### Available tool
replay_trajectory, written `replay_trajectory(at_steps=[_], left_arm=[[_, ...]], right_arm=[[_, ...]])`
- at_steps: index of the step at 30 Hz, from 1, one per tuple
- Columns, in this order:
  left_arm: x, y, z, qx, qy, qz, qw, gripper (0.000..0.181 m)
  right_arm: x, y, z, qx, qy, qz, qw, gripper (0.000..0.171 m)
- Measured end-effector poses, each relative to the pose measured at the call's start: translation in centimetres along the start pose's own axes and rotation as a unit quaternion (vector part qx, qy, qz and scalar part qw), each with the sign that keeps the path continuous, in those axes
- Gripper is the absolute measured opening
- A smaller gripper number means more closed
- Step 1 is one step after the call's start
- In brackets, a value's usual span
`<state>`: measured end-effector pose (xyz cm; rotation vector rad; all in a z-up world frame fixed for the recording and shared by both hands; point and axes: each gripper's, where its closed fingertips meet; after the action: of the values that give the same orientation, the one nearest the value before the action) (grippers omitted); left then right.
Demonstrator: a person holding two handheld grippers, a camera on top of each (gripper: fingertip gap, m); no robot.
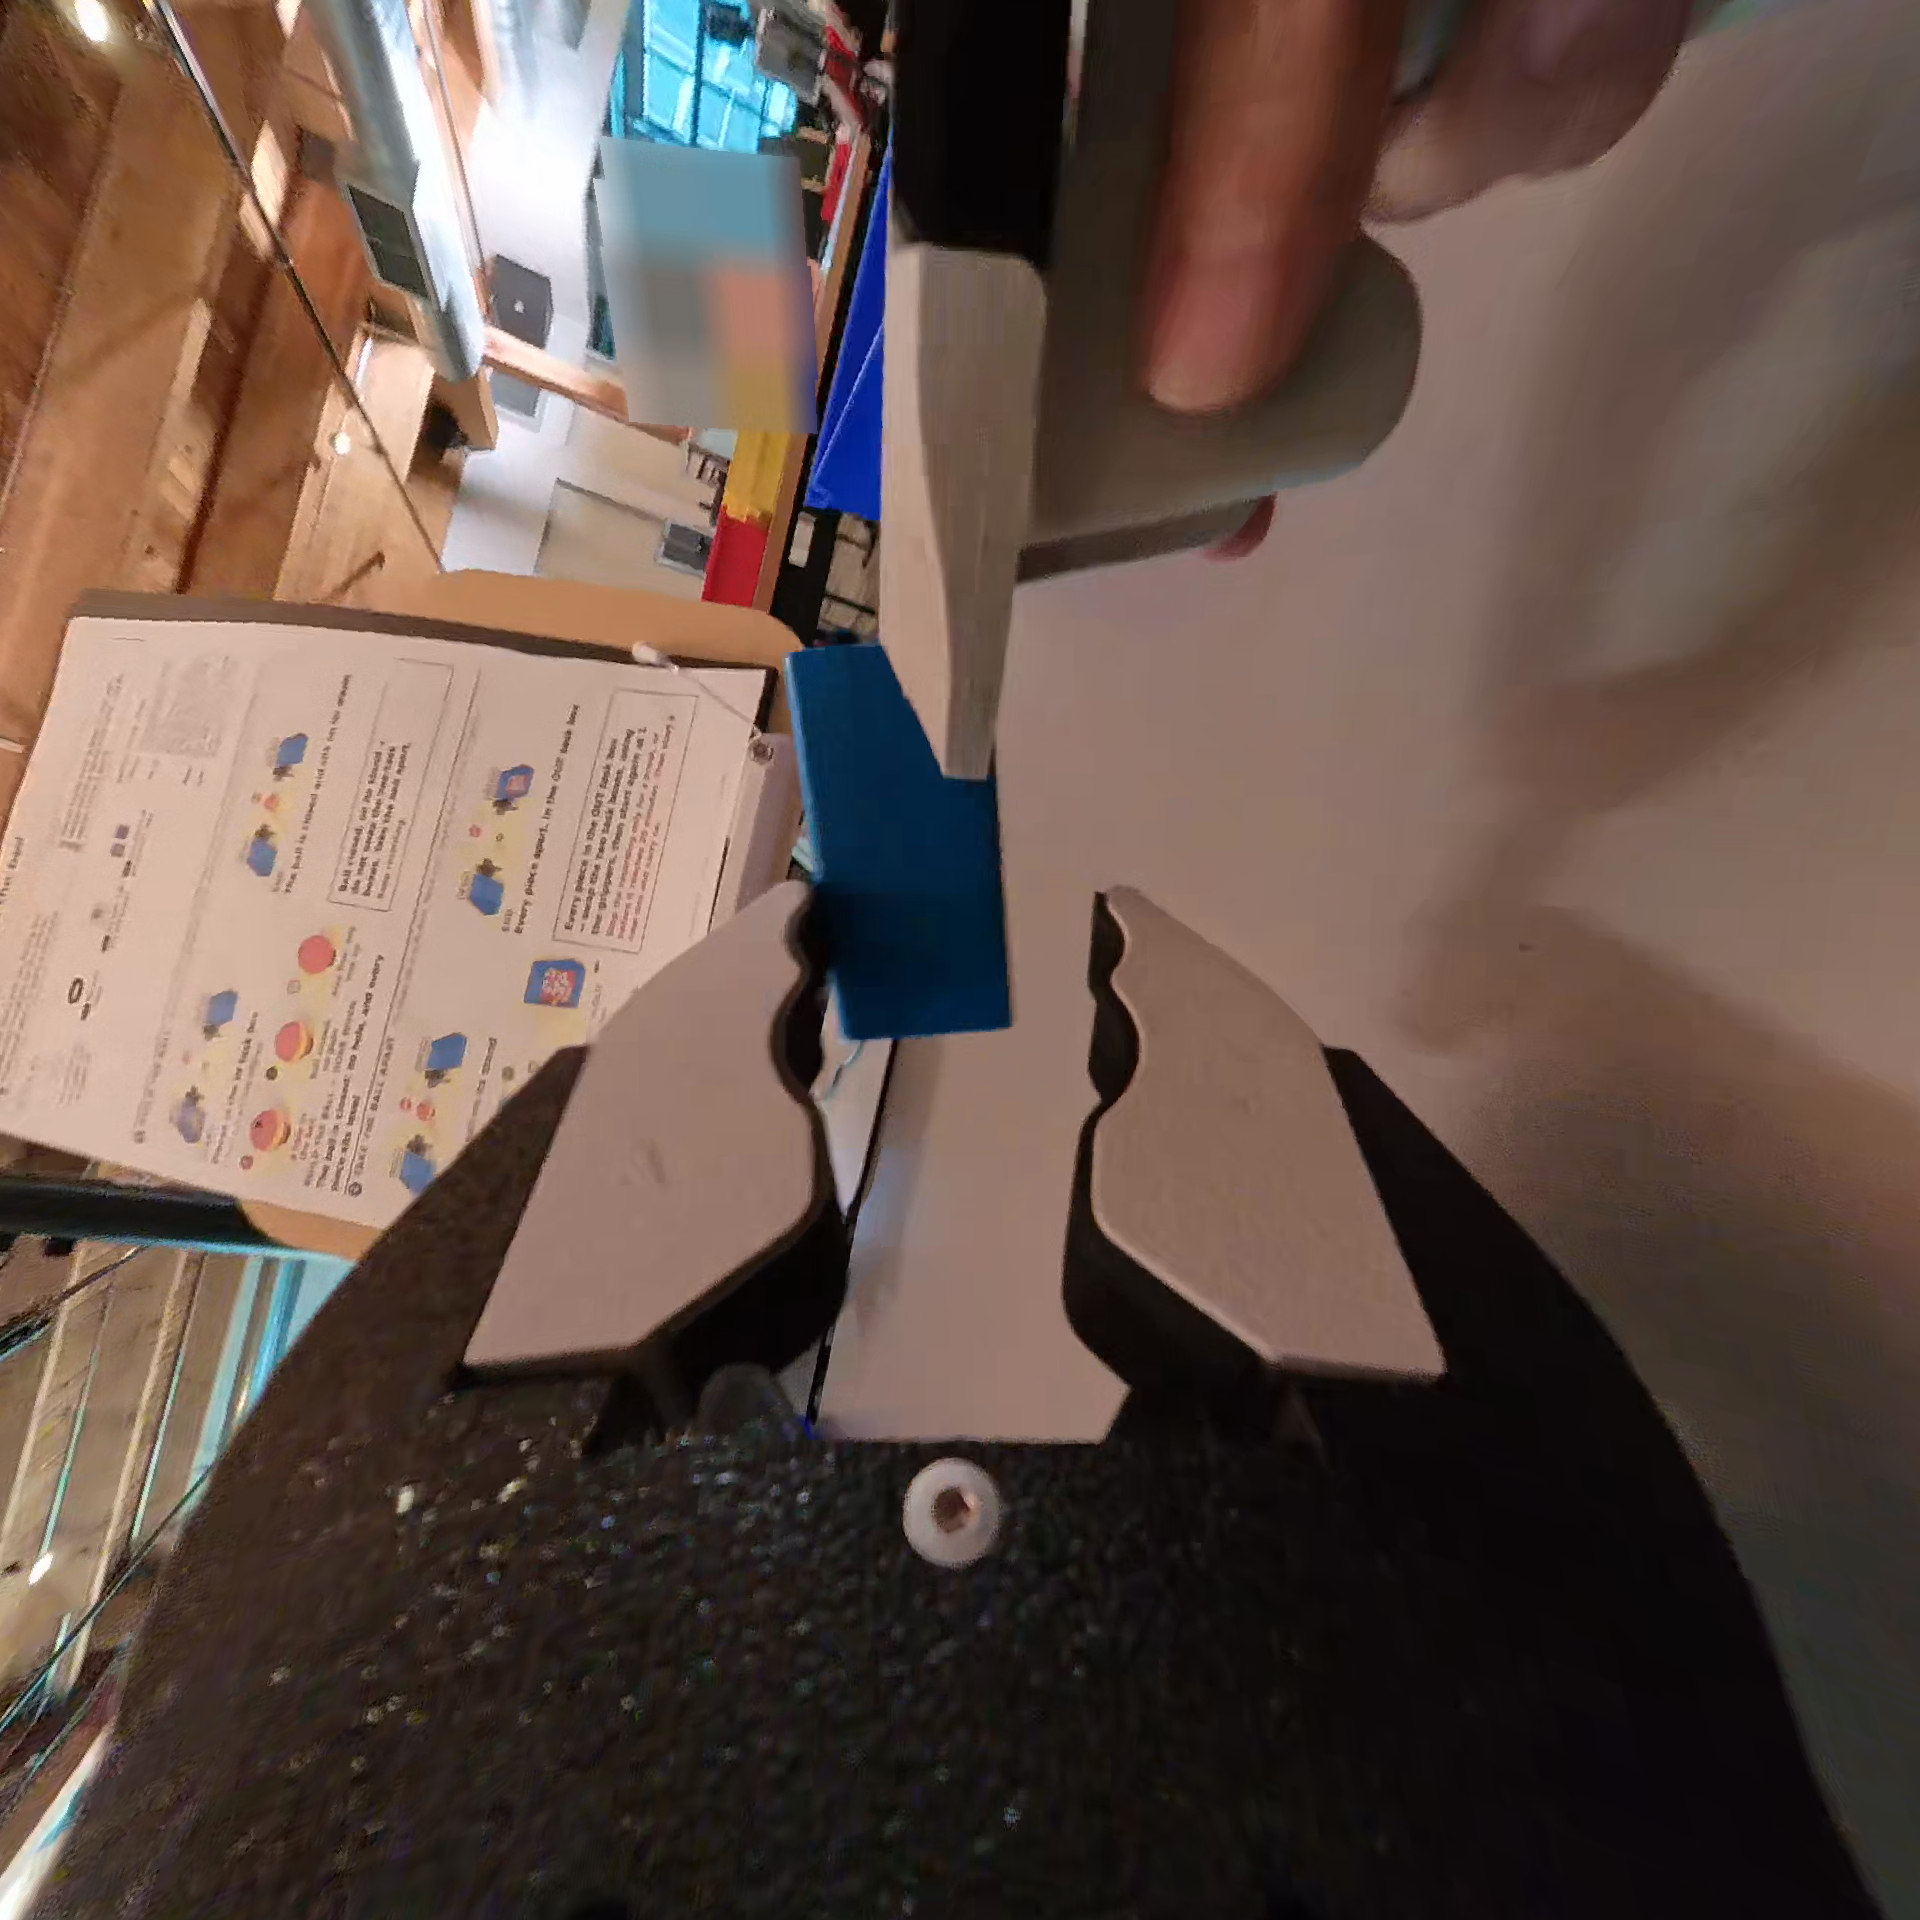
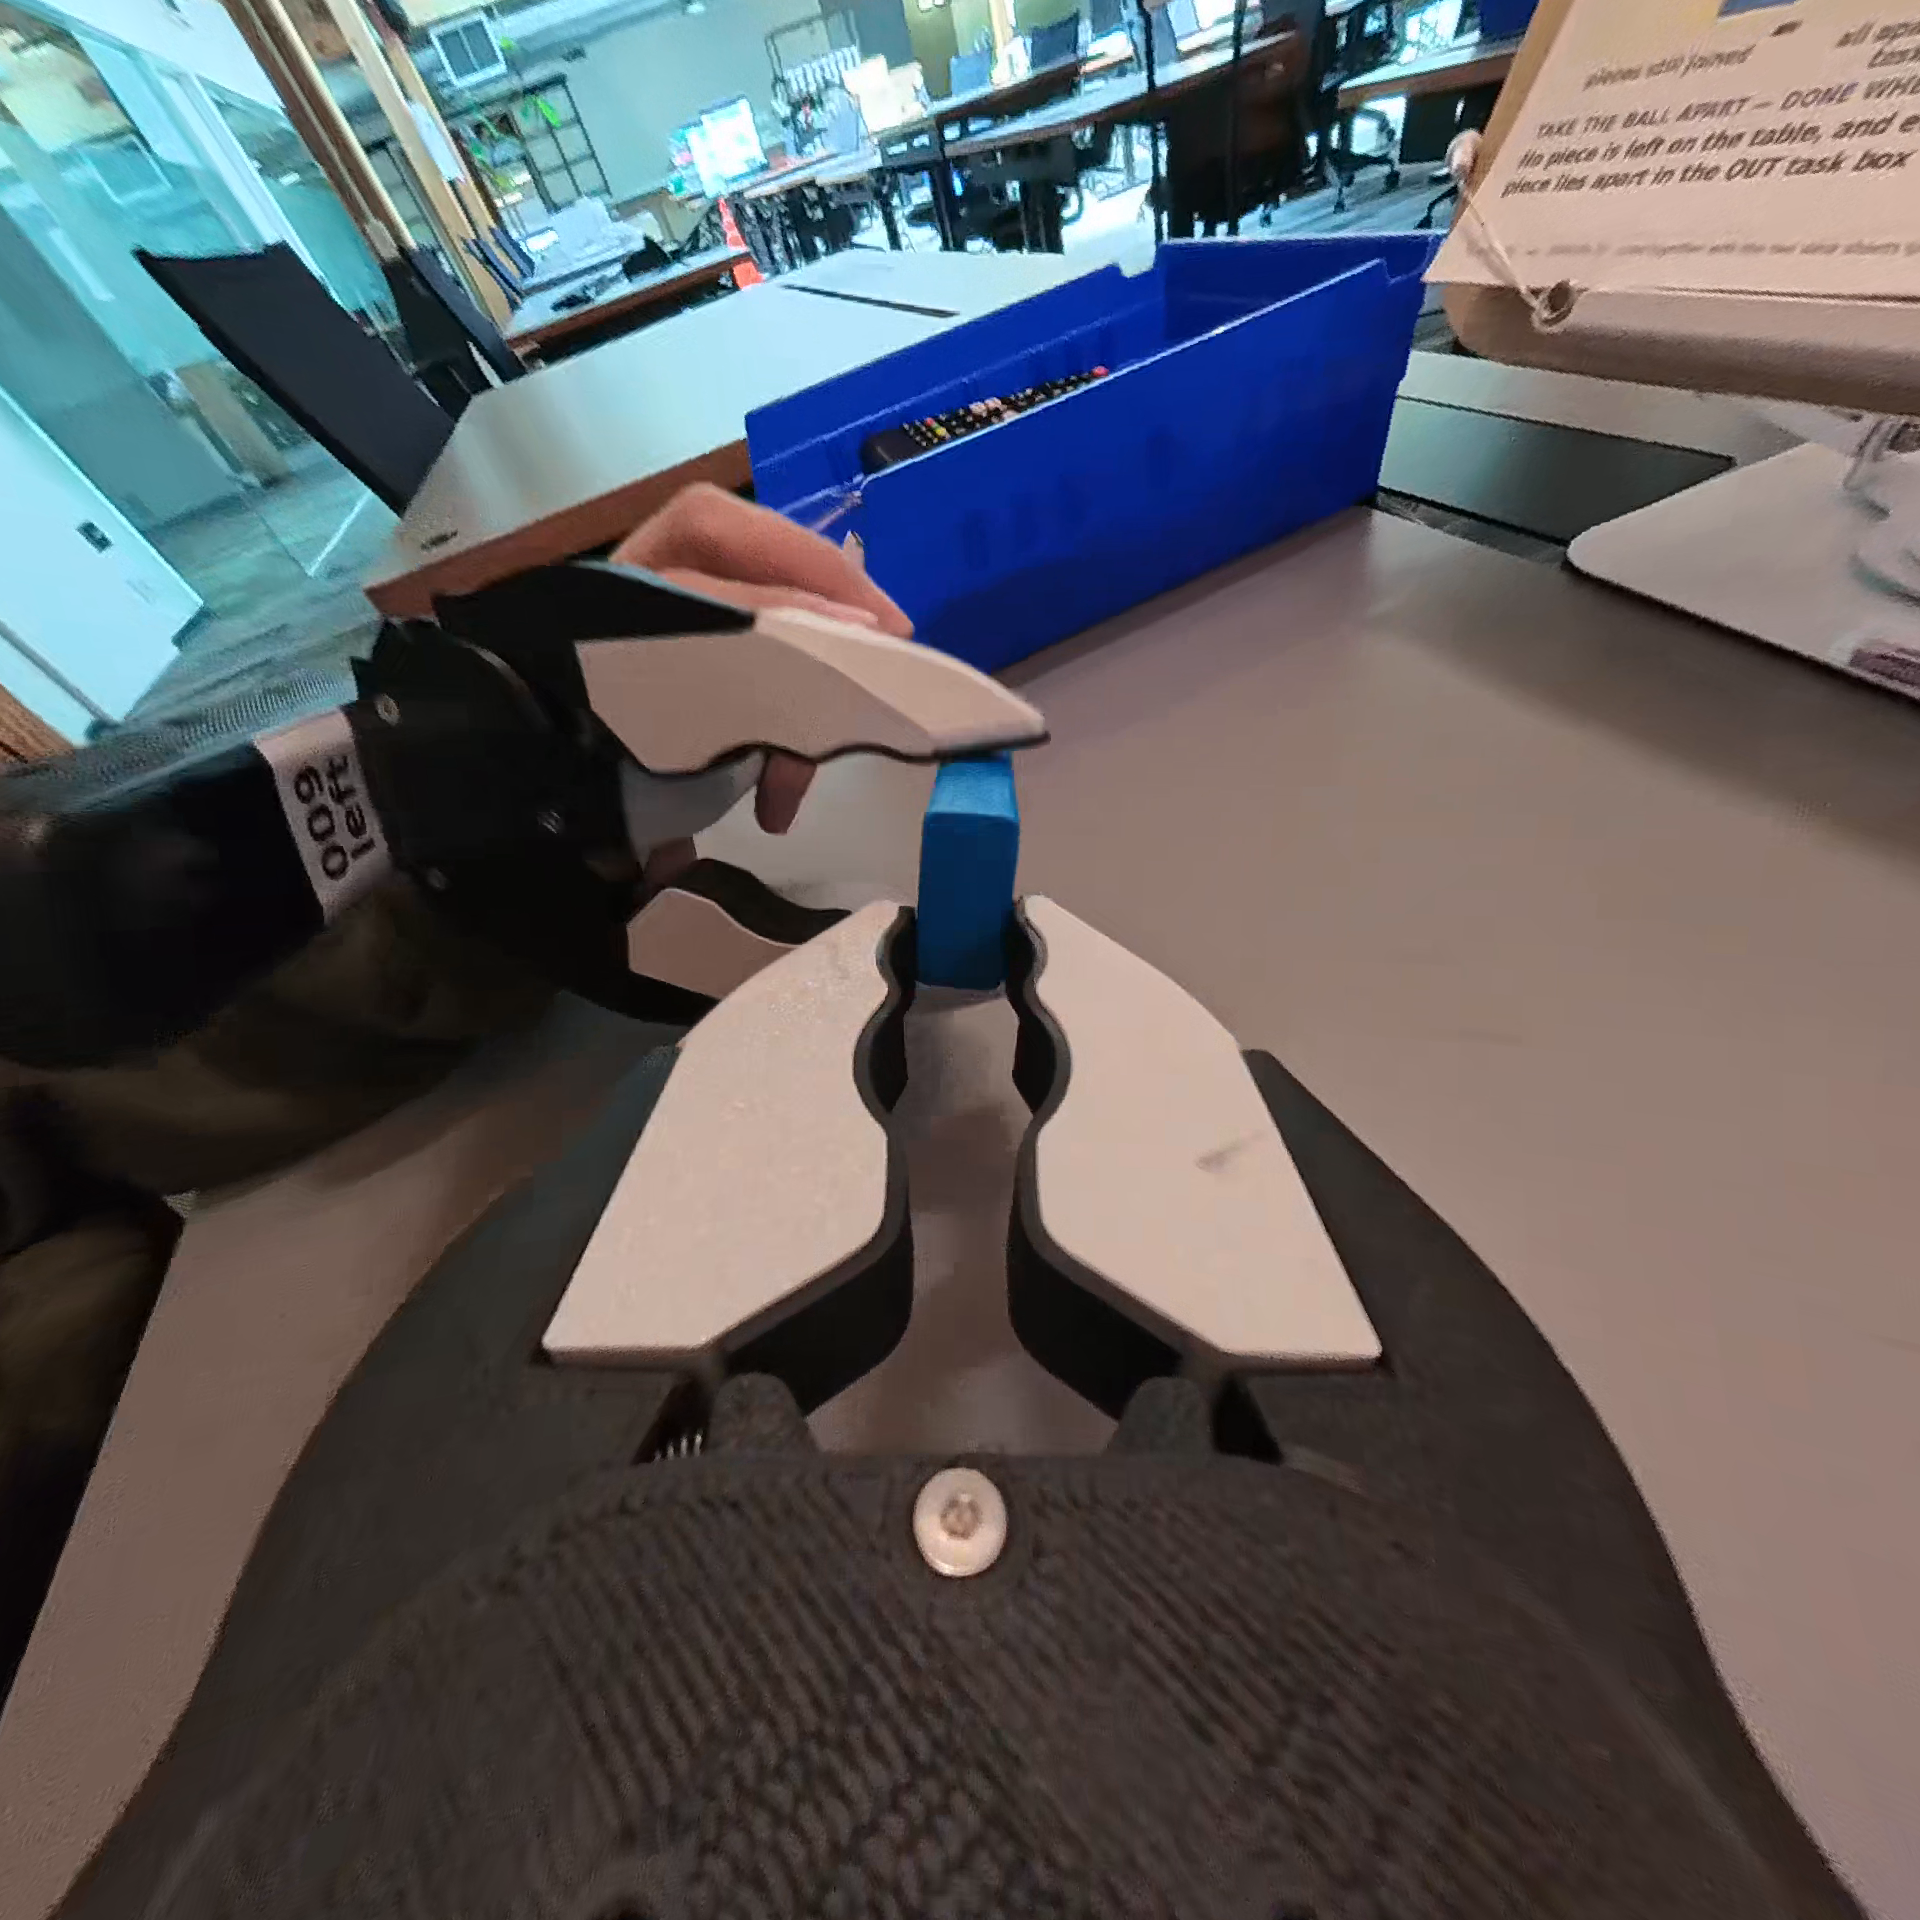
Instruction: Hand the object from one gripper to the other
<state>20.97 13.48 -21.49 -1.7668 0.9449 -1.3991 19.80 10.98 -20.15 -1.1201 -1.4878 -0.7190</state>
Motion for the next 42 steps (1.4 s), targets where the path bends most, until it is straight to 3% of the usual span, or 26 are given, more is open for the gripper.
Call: replay_trajectory(at_steps=[1,7,9,11,17,21,26,28,30,33,35,38,42], left_arm=[[-0.2,-0.2,0.1,0.005,-0.007,-0.006,1.000,0.035],[0.7,-0.4,-0.1,-0.039,0.028,-0.157,0.986,0.033],[2.0,0.0,-0.5,-0.085,0.078,-0.237,0.965,0.033],[3.7,0.7,-1.3,-0.161,0.137,-0.318,0.924,0.033],[6.4,0.9,-4.4,-0.311,0.251,-0.435,0.807,0.033],[6.6,2.0,-5.0,-0.354,0.250,-0.428,0.793,0.033],[5.9,2.3,-3.9,-0.328,0.220,-0.431,0.811,0.033],[5.1,1.6,-3.2,-0.290,0.207,-0.444,0.822,0.036],[4.5,0.4,-3.0,-0.261,0.197,-0.463,0.824,0.054],[4.4,-2.1,-2.9,-0.219,0.190,-0.521,0.803,0.058],[4.8,-3.2,-2.8,-0.204,0.193,-0.568,0.774,0.056],[4.2,-2.6,-1.4,-0.195,0.136,-0.632,0.738,0.050],[3.7,-0.9,-0.8,-0.214,0.093,-0.636,0.735,0.019]], right_arm=[[-0.1,0.2,0.0,-0.006,-0.003,-0.001,1.000,0.016],[1.3,-0.1,-0.4,-0.002,0.067,-0.046,0.997,0.021],[2.4,-0.3,-0.7,-0.010,0.116,-0.074,0.990,0.050],[3.2,-0.9,-1.0,-0.006,0.144,-0.103,0.984,0.055],[4.4,-4.7,-2.5,0.092,0.209,-0.170,0.959,0.044],[3.9,-5.8,-2.0,0.123,0.201,-0.172,0.957,0.033],[3.5,-5.5,-0.8,0.081,0.146,-0.216,0.962,0.032],[3.7,-4.0,-0.6,0.012,0.134,-0.245,0.960,0.032],[3.6,-1.7,-0.7,-0.083,0.104,-0.279,0.951,0.032],[2.9,0.6,-0.8,-0.182,0.047,-0.340,0.921,0.032],[2.5,1.2,-0.5,-0.209,0.030,-0.348,0.913,0.032],[2.3,0.9,0.3,-0.224,0.032,-0.344,0.911,0.032],[2.0,0.7,0.8,-0.231,0.019,-0.371,0.899,0.034]])
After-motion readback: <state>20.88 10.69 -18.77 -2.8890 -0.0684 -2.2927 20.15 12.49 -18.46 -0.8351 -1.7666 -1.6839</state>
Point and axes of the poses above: each gripper's, where its closed fingertips meet, z out along the fingers, x out of its top, y = z × x across the jaws, and after that the axes turned 7 degrees about -z, right-handed
